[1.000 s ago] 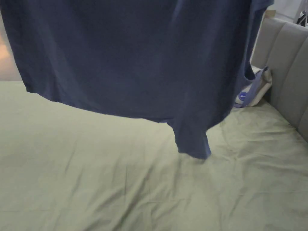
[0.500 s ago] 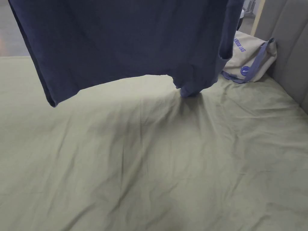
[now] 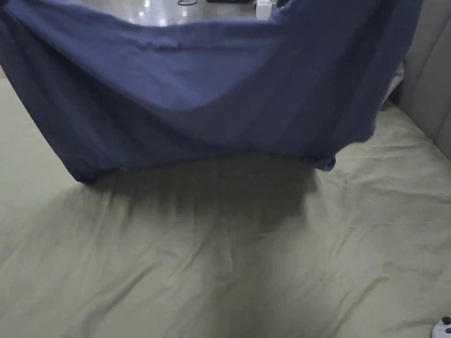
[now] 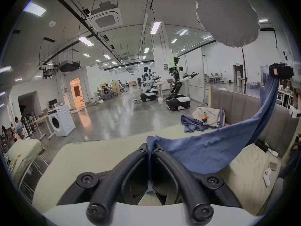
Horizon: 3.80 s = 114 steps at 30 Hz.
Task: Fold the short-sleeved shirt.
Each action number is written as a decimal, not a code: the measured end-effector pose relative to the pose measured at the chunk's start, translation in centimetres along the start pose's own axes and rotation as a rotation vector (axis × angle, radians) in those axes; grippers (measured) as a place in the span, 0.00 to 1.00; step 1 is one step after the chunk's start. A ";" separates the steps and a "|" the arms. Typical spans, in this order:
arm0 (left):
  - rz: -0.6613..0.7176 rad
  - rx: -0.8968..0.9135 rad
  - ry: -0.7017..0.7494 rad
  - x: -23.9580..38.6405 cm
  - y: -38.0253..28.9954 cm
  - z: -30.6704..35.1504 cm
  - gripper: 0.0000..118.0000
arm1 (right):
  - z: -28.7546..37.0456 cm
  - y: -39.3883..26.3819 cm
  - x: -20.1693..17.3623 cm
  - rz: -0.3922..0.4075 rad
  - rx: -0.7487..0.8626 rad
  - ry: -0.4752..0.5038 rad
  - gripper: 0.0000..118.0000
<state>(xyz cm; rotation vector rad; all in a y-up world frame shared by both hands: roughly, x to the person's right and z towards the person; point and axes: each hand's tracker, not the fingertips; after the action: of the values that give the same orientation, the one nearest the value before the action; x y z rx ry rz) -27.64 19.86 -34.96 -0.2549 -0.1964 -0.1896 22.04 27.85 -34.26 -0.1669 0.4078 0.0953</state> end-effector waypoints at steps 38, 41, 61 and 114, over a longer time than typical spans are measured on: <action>0.267 -0.481 -0.165 5.8 -29.5 18.4 0.03 | 19.6 -40.4 -11.1 -0.398 -0.501 -0.042 0.02; 0.310 -0.473 -0.160 4.9 -29.2 18.4 0.03 | 19.7 -40.4 -10.7 -0.390 -0.498 -0.064 0.02; 0.267 -0.452 -0.026 9.5 -28.3 26.5 0.00 | 24.0 -35.6 -14.1 -0.321 -0.322 -0.036 0.02; 0.339 -0.598 -0.272 5.1 -23.7 14.7 0.03 | 12.1 -36.5 -7.0 -0.328 -0.604 -0.018 0.06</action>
<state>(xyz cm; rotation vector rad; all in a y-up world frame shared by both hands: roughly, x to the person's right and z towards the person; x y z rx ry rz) -30.20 0.49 -14.46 -0.9034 -0.3608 0.1314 24.89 -6.23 -15.28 -0.8241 0.3190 -0.1070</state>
